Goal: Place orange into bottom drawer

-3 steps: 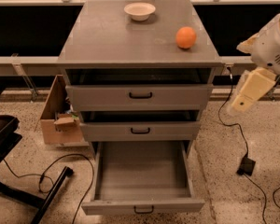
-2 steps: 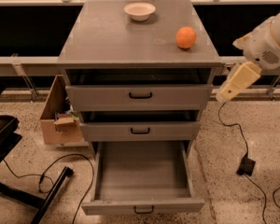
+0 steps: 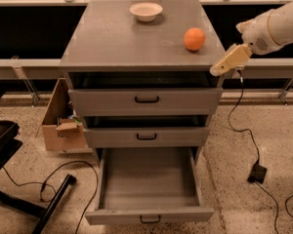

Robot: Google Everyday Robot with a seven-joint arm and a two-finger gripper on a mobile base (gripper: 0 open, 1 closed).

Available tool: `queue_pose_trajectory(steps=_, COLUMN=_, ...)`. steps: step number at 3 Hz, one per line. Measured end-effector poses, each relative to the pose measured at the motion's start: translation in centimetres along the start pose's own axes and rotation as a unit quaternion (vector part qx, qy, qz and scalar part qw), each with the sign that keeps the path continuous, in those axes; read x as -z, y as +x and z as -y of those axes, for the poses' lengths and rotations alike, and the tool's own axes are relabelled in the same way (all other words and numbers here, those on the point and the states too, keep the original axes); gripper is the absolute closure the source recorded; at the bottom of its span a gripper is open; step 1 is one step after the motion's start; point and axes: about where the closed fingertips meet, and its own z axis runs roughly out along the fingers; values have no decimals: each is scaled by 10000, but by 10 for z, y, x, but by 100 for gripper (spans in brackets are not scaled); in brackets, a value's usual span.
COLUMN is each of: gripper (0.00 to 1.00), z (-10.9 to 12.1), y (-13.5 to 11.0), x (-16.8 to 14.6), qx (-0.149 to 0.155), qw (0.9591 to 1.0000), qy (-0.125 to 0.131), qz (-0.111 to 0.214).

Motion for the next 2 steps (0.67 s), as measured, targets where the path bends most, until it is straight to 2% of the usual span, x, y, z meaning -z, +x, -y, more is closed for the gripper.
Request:
queue_pose_trajectory(steps=1, gripper=0, z=45, y=-11, x=-30, qx=-205, qw=9970, qy=302, qz=685)
queue_pose_trajectory(steps=2, gripper=0, z=70, y=-14, x=-52, qx=-473, qw=9910, qy=433, qz=1178)
